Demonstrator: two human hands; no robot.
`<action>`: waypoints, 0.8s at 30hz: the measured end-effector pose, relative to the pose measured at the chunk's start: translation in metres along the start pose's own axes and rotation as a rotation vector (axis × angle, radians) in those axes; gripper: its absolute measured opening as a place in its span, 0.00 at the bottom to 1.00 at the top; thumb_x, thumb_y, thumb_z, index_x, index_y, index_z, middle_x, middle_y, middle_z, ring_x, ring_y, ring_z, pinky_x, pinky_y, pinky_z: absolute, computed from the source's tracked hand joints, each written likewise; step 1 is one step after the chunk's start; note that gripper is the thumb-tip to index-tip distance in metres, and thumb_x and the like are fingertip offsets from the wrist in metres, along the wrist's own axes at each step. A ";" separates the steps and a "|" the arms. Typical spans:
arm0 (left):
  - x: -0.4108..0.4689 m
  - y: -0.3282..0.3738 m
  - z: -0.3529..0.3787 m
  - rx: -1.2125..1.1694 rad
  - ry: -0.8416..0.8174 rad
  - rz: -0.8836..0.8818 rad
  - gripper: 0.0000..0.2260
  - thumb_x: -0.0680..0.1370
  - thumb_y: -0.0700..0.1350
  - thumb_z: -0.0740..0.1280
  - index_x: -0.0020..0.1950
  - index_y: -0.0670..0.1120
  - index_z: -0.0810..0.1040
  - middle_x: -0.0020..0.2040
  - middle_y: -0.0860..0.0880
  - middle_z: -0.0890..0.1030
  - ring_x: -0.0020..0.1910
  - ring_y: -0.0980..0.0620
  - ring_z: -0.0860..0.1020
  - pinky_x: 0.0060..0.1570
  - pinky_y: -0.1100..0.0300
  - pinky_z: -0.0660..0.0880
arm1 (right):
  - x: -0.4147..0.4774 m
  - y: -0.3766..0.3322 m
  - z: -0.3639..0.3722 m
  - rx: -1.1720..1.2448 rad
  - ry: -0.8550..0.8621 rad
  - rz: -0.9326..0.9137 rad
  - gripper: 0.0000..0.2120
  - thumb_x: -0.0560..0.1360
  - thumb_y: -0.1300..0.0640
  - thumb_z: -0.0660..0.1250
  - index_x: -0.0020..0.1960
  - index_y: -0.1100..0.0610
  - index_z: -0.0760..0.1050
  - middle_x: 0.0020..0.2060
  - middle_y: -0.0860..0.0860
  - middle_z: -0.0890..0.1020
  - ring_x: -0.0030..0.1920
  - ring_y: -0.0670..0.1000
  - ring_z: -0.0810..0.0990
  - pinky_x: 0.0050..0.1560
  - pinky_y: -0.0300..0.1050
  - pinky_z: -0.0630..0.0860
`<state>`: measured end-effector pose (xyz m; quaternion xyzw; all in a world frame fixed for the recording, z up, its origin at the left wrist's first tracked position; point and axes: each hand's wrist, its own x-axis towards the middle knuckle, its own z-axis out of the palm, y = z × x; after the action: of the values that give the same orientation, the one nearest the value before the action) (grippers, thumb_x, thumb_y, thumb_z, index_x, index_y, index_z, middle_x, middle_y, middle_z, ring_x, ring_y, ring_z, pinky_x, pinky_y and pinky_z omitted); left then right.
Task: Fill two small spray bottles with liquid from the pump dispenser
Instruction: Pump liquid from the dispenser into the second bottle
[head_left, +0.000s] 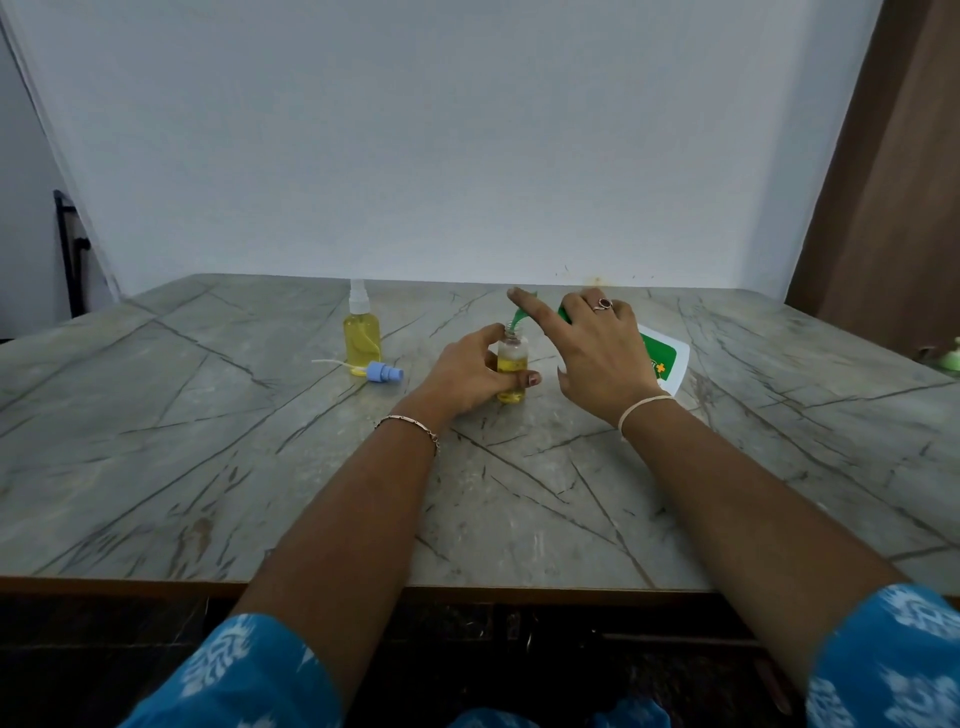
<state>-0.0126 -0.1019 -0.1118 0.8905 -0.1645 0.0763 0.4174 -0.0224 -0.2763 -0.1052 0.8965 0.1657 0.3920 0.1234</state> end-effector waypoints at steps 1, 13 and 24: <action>0.000 0.000 0.000 -0.002 -0.001 0.003 0.28 0.70 0.55 0.75 0.66 0.51 0.71 0.51 0.45 0.84 0.51 0.49 0.81 0.59 0.53 0.74 | 0.000 0.000 0.000 0.005 -0.004 0.004 0.51 0.66 0.59 0.72 0.77 0.45 0.43 0.49 0.57 0.76 0.54 0.60 0.73 0.52 0.56 0.72; 0.001 -0.001 0.001 0.005 -0.004 0.009 0.27 0.69 0.57 0.74 0.65 0.51 0.72 0.50 0.46 0.84 0.50 0.49 0.81 0.57 0.54 0.75 | 0.007 -0.009 -0.002 0.073 -0.015 0.050 0.38 0.66 0.58 0.73 0.69 0.47 0.55 0.55 0.57 0.76 0.58 0.60 0.72 0.56 0.58 0.70; 0.002 0.000 0.001 0.011 -0.002 -0.030 0.31 0.69 0.58 0.73 0.69 0.50 0.70 0.53 0.46 0.83 0.53 0.48 0.80 0.60 0.54 0.73 | -0.001 0.001 -0.005 0.106 -0.044 0.000 0.43 0.67 0.56 0.72 0.74 0.45 0.50 0.53 0.56 0.76 0.59 0.60 0.72 0.57 0.58 0.70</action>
<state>-0.0104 -0.1028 -0.1119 0.8952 -0.1512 0.0702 0.4134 -0.0265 -0.2769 -0.1016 0.9102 0.1834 0.3628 0.0796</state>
